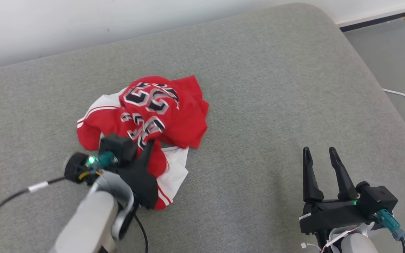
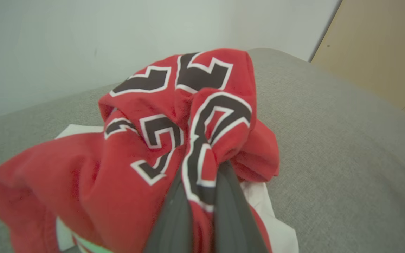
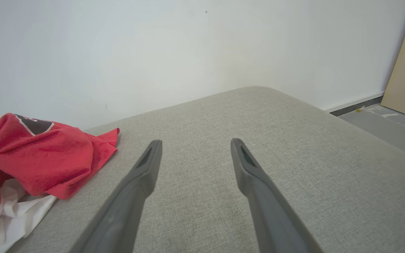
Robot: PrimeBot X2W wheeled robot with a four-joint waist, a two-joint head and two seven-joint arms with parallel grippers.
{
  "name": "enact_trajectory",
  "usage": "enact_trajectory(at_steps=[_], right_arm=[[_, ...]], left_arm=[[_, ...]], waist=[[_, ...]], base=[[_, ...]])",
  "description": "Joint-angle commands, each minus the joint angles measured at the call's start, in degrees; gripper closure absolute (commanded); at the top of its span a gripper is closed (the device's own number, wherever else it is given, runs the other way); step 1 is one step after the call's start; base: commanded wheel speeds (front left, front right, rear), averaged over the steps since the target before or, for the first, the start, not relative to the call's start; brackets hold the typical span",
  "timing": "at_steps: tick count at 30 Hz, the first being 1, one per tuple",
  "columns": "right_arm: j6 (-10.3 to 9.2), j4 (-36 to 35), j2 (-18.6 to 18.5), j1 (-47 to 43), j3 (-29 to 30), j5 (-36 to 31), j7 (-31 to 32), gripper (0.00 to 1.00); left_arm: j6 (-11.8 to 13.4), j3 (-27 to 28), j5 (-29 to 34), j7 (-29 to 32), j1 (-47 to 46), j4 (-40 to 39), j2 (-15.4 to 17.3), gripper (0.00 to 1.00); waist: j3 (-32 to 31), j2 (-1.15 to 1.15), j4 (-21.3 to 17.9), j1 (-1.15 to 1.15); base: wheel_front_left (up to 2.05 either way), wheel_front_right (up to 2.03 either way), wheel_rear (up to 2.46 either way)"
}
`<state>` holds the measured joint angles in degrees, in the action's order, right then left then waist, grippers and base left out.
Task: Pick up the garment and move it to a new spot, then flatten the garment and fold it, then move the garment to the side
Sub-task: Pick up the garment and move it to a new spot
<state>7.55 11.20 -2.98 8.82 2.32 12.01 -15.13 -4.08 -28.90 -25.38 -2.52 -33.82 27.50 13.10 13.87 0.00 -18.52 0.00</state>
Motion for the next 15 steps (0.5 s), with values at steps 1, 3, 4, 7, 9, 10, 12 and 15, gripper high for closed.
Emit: enact_trajectory(at_steps=[1, 3, 4, 7, 9, 10, 12, 15], right_arm=[[-0.12, 0.1, 0.2, 0.3, 0.0, -0.2, 0.0, 0.0], [-0.12, 0.3, 0.2, 0.3, 0.2, -0.4, 0.0, 0.0], [-0.12, 0.4, 0.2, 0.3, 0.2, -0.4, 0.0, 0.0], [-0.12, 0.6, 0.2, -0.1, 0.4, -0.6, 0.0, 0.0], [-0.12, 0.7, 0.2, -0.5, 0.5, -1.1, 0.0, 0.0], [-0.12, 0.8, 0.2, -0.8, 0.6, -1.1, 0.0, 0.0], [-0.12, 0.8, 0.2, -1.4, 0.8, -1.3, 0.0, 0.0], [-0.12, 0.8, 0.2, -1.8, 0.8, -1.7, 0.0, 0.0]], left_arm=[[-0.1, -0.2, -0.4, -0.7, 1.1, 0.8, -0.3, 0.66], [-0.4, -1.3, -0.3, -1.5, 1.6, 2.5, -1.2, 0.0], [-0.6, -1.7, 0.0, -1.9, 1.7, 3.1, -1.7, 0.0], [-1.2, -3.2, 0.4, -3.4, 1.2, 3.5, -2.9, 0.0], [-1.5, -3.8, 0.5, -4.4, 0.6, 2.5, -3.7, 0.0], [-1.5, -4.4, 1.0, -4.9, 0.2, 1.5, -3.9, 0.0], [-1.7, -4.9, 0.5, -5.4, 0.2, -0.9, -5.1, 0.0], [-0.9, -4.8, 0.9, -5.7, -0.2, -4.3, -4.6, 0.0]], waist=[[-0.2, 0.0, 0.5, 0.0], [-0.6, 0.0, 1.2, 0.0], [-0.8, 0.0, 1.6, 0.0], [-1.9, 0.0, 2.9, 0.0], [-3.0, 0.0, 3.8, 0.0], [-3.6, 0.0, 4.3, 0.0], [-4.6, 0.0, 5.4, 0.0], [-5.9, 0.0, 7.1, 0.0]], base=[[0.0, 0.0, 0.0], [0.0, 0.0, 0.0], [0.0, 0.0, 0.0], [0.0, 0.0, 0.0], [0.0, 0.0, 0.0], [0.0, 0.0, 0.0], [0.0, 0.0, 0.0], [0.0, 0.0, 0.0]])
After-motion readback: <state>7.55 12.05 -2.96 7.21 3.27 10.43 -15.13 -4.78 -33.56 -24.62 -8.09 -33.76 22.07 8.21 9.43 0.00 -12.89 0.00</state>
